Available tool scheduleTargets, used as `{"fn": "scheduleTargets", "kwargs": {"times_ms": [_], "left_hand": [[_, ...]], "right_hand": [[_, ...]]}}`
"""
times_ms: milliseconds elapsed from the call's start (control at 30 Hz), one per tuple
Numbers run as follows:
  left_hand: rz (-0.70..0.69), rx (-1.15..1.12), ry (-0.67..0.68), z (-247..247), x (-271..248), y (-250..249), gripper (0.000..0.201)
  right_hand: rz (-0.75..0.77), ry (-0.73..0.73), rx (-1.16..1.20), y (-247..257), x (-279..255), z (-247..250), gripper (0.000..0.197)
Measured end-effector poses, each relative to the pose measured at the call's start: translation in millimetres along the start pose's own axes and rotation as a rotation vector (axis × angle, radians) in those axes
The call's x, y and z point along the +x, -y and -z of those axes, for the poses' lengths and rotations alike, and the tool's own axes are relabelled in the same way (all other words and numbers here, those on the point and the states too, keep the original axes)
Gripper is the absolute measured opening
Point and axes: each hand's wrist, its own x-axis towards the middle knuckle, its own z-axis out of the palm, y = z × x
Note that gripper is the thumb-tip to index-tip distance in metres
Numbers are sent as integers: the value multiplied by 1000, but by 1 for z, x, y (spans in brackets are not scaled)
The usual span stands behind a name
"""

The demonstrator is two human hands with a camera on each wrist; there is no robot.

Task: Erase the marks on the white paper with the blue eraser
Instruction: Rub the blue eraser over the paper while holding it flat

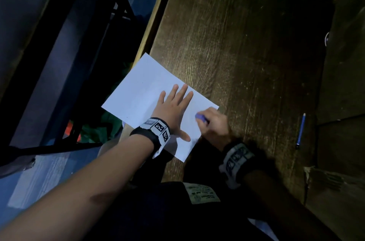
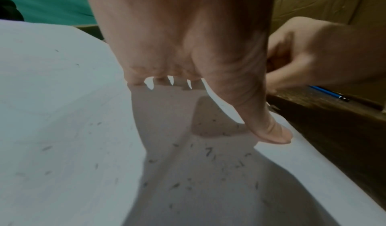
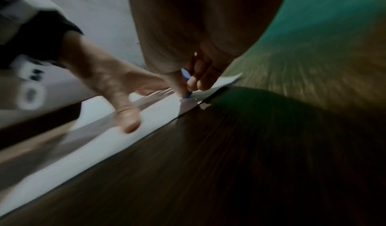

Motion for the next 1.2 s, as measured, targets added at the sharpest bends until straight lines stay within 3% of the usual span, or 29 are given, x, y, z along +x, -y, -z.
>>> {"fn": "scheduleTargets", "kwargs": {"times_ms": [133, 267, 367, 467, 567, 633, 733, 833, 900, 1000, 1067, 1133, 1200], "left_hand": [[8, 22, 23, 0, 0, 0, 155], [-25, 68, 38, 6, 1, 0, 157], [-159, 186, 105, 18, 6, -6, 152], [-324, 275, 167, 22, 11, -18, 114], [-401, 302, 119, 29, 0, -18, 61], [-388, 223, 115, 33, -19, -8, 50], [-223, -20, 22, 23, -42, 16, 57], [-17, -57, -24, 5, -48, 38, 78], [36, -76, -88, 3, -44, 44, 81], [39, -195, -295, 10, -38, 37, 51], [-10, -276, -356, 8, -36, 28, 38], [-61, -299, -313, 0, -36, 15, 52], [-44, -269, -167, -14, -37, 2, 93]], "right_hand": [[-170, -155, 79, -13, 42, 17, 13], [-56, -59, 27, -1, 5, -10, 14], [-12, -89, 31, -5, -20, -16, 12], [-105, -127, 114, -13, -20, -6, 15], [-51, -77, 154, -16, -18, 1, 15], [-13, -54, 116, -18, -19, 3, 13], [-39, -80, 42, -21, -27, 3, 10], [-57, -150, -13, -14, -47, -2, 8], [-58, -162, -10, -10, -60, -8, 8], [-140, -124, 63, -4, -63, -7, 5], [-225, -148, 94, 0, -56, -2, 4], [-221, -196, 114, 2, -46, 1, 4], [-187, -206, 131, 0, -34, 0, 5]]}}
